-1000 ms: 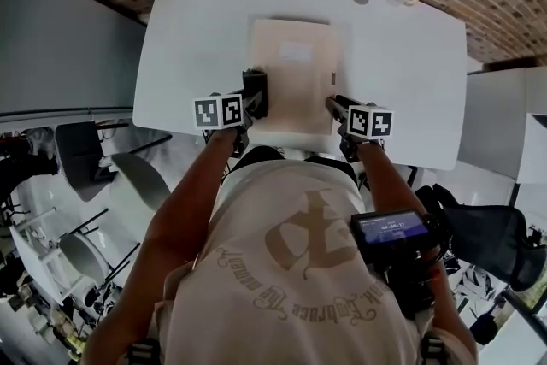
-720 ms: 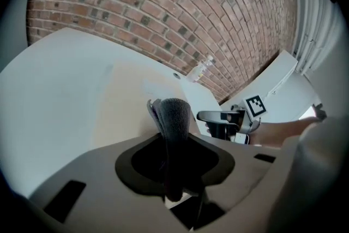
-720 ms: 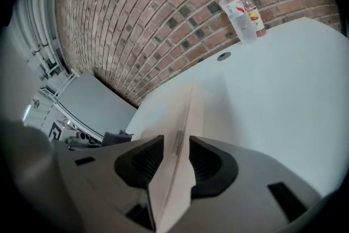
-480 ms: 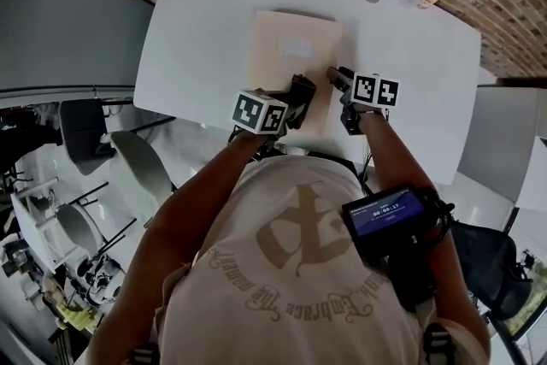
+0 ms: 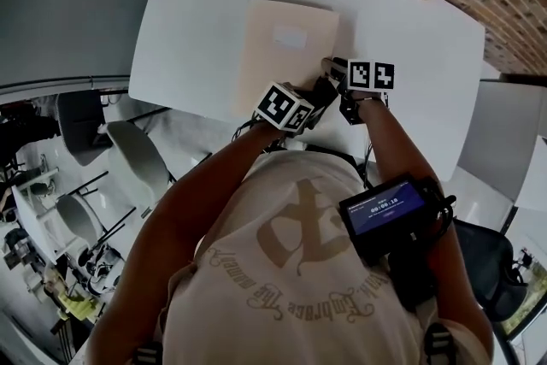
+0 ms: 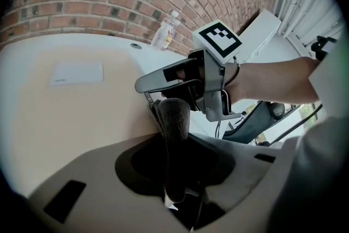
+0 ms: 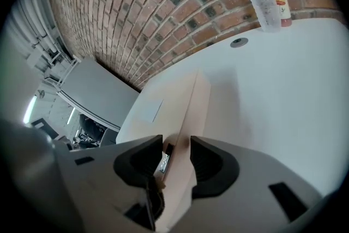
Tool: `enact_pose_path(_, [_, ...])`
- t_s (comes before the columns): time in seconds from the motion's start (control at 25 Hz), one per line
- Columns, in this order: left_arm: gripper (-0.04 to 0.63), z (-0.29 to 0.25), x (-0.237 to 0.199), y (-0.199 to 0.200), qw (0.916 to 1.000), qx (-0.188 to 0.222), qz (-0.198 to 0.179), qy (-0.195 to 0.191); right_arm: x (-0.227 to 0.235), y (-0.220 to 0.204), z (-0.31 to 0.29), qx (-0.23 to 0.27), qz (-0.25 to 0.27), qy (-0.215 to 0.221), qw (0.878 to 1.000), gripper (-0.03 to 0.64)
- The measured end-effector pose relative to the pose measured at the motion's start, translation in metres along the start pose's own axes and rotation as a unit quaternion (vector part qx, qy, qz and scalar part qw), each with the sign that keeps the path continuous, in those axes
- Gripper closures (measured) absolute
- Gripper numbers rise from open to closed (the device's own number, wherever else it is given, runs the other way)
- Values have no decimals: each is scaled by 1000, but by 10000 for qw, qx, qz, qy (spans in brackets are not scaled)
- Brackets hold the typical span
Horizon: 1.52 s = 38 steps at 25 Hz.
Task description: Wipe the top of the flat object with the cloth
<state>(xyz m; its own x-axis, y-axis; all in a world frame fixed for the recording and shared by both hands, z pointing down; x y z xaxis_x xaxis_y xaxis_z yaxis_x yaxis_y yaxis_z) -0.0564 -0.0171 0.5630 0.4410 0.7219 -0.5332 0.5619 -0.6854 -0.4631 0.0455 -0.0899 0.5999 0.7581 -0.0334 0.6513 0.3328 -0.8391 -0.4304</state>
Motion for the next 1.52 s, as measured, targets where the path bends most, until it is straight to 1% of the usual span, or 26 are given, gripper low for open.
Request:
enact_pose_path(0.08, [466,0,-3,0,9999,-30,98,73,0,0,0,-1,37,-14,10000,445])
enact_pose_path(0.28, [466,11,-14,-7,9981,160,472,349,1,-2,0,14,54,-3,10000,445])
enact_pose_path(0.48, [465,41,-45,-15,9926,425,873,735,3,-1,-1,35,82,-13,10000,445])
enact_pose_path(0.64, [463,72,-73,-29,9856,647,1175,1031,2,-1,0,41,98,-14,9999,445])
enact_pose_path(0.88, [457,122,-109,-51,9745,857,1363,1563,2,-2,-1,34,109,-29,9999,445])
enact_pose_path(0.96, [456,138,-119,-60,9685,935,1464,1782,1,-1,-1,42,118,-27,9999,445])
enact_pose_path(1.12, [462,165,-132,-83,9533,1052,1783,2200,1,-1,-1,79,127,-21,9999,445])
enact_pose_path(1.2, [468,172,-133,-91,9503,1062,1849,2270,0,-1,-2,86,115,-10,9999,445])
enact_pose_path(1.28, [471,173,-126,-93,9519,1138,1824,2185,0,-2,-3,95,116,8,9999,445])
enact_pose_path(1.32, [472,170,-121,-90,9542,1210,1777,2078,0,-2,-3,99,116,22,9999,445])
enact_pose_path(1.44, [473,152,-95,-70,9647,1432,1505,1618,2,-2,-2,104,118,36,9999,443])
enact_pose_path(1.52, [474,134,-76,-52,9718,1479,1265,1331,3,-1,-1,106,106,38,9999,443])
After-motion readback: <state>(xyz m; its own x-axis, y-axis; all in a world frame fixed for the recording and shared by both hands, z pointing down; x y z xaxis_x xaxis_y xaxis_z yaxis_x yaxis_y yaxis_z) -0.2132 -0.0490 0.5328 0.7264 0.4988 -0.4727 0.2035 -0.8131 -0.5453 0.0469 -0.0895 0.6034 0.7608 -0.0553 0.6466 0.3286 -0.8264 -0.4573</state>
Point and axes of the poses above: the fingertips, and each gripper's own axes: z backward along the fingers, x to its right, y out of its top, the point moved 5 cm from there along z, backward along the fingers, and after that the axes turned 5 degrees about x, right-handed, at the moved point
